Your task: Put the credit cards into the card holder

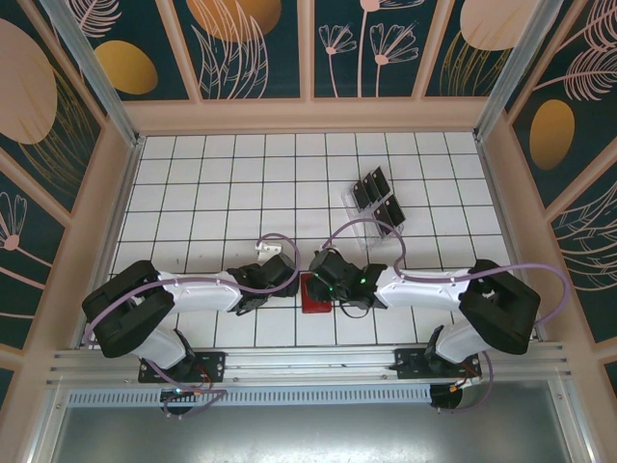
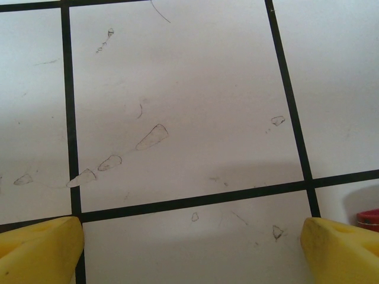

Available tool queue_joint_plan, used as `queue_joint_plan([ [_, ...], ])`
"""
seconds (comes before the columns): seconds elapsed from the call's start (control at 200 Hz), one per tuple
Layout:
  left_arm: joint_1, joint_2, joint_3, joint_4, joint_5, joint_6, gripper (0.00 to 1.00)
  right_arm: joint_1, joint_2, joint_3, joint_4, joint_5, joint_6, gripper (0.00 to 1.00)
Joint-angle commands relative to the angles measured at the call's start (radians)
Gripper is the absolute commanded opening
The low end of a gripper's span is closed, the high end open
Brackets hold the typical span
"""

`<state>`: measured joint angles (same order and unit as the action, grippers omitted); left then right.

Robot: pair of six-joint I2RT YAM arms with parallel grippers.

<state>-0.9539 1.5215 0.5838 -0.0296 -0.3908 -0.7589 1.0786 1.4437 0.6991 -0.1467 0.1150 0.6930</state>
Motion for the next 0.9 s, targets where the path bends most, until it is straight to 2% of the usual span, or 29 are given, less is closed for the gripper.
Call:
queue_joint_plan([
  [0.0,-0.001,0.037,0.001,0.035,0.085,0.000,0.95,-0.009,-0.045,0.033,-0.097,0.039,-0.001,0.38],
  [0.395,-0.002,0.031,-0.001,0.048,0.087,0.001,0.95,-0.014,-0.012,0.076,-0.175,0.028,-0.017,0.33],
  [0.896,-0.001,0.032,-0.012,0.059,0.088,0.001,0.95,-0.010,0.052,0.100,-0.186,0.034,-0.038,0.29],
])
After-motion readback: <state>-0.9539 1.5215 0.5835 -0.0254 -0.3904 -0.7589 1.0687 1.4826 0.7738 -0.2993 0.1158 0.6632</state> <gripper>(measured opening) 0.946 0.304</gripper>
